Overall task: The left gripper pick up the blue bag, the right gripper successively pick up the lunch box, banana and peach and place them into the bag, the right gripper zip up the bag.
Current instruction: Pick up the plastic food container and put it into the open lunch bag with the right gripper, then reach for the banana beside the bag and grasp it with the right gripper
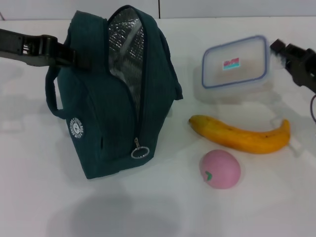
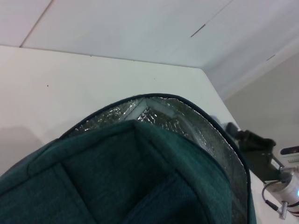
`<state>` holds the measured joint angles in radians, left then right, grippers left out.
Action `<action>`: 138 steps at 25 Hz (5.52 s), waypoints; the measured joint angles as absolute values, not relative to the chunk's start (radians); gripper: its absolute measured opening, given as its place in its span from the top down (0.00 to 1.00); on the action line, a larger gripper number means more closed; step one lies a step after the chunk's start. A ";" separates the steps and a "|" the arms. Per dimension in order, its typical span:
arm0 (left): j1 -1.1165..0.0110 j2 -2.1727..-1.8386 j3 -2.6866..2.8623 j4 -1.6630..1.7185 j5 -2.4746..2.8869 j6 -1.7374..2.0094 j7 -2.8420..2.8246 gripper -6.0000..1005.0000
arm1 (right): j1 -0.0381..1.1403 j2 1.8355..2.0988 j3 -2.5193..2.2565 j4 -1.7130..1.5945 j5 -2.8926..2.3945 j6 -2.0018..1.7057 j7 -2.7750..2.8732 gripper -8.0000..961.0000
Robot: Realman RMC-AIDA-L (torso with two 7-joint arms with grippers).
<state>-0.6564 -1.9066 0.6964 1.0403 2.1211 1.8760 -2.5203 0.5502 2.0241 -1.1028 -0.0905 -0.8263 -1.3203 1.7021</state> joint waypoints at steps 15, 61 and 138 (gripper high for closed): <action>-0.694 -1.925 0.698 1.016 2.132 1.875 -2.524 0.95 | 0.509 2.014 -1.102 -0.123 -0.642 -1.587 1.784 0.88; -0.751 -1.959 0.750 0.976 2.123 1.862 -2.523 0.95 | 0.721 2.028 -1.375 -0.144 -0.629 -1.491 1.897 0.86; -0.716 -1.952 0.756 0.976 2.096 1.873 -2.526 0.95 | 0.778 2.012 -1.341 -1.155 -2.468 -1.650 1.902 0.14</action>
